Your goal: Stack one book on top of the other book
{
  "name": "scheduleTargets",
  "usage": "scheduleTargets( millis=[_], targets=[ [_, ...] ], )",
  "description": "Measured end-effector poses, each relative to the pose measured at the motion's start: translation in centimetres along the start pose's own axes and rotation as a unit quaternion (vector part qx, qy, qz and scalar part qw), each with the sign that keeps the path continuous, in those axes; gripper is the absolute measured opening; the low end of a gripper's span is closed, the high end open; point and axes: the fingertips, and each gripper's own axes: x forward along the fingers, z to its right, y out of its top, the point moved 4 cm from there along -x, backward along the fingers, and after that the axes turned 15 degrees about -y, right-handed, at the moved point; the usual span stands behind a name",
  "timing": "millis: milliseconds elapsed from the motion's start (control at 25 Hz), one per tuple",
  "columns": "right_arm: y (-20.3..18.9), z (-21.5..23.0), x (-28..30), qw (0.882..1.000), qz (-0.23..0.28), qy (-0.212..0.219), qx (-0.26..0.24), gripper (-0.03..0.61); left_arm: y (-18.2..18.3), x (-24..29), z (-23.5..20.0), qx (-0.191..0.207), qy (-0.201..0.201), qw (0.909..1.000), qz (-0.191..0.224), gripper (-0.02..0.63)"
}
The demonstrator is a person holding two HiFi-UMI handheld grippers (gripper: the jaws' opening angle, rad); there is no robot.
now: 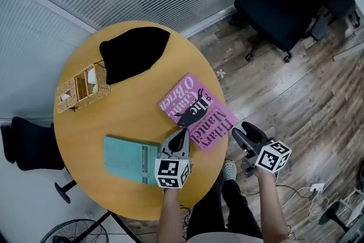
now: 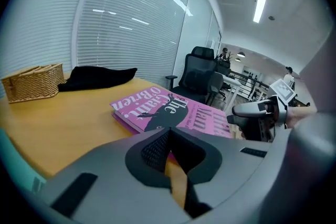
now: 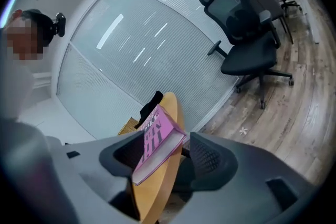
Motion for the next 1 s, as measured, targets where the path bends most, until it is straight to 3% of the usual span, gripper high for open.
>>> scheduleTargets(
  millis=[120, 440, 600, 1000],
  targets=[
    [-0.3, 0.1, 1.3, 0.999, -0.013, 0.019, 0.048, 0.303, 0.0, 0.1, 0.1, -0.001, -0.004, 1.0000, -0.005, 0.028],
    [-0.3, 1.3, 3.8, 0.990, -0.021, 0.031, 0.138, 0.305, 0.2, 1.1, 1.1, 0.000, -0.038, 0.9991, -0.017, 0.028],
    [0.4, 0.4, 4.0, 0.989, -0.008, 0.045, 0.144, 0.226, 0.3, 1.7, 2.0, -0.001, -0.054, 0.9982, -0.026, 0.028],
    [1.7, -1.3, 2.4, 0.989, 0.004, 0.044, 0.143, 0.180, 0.2, 1.4, 2.1, -0.005, -0.050, 0.9983, -0.029, 0.028]
  ],
)
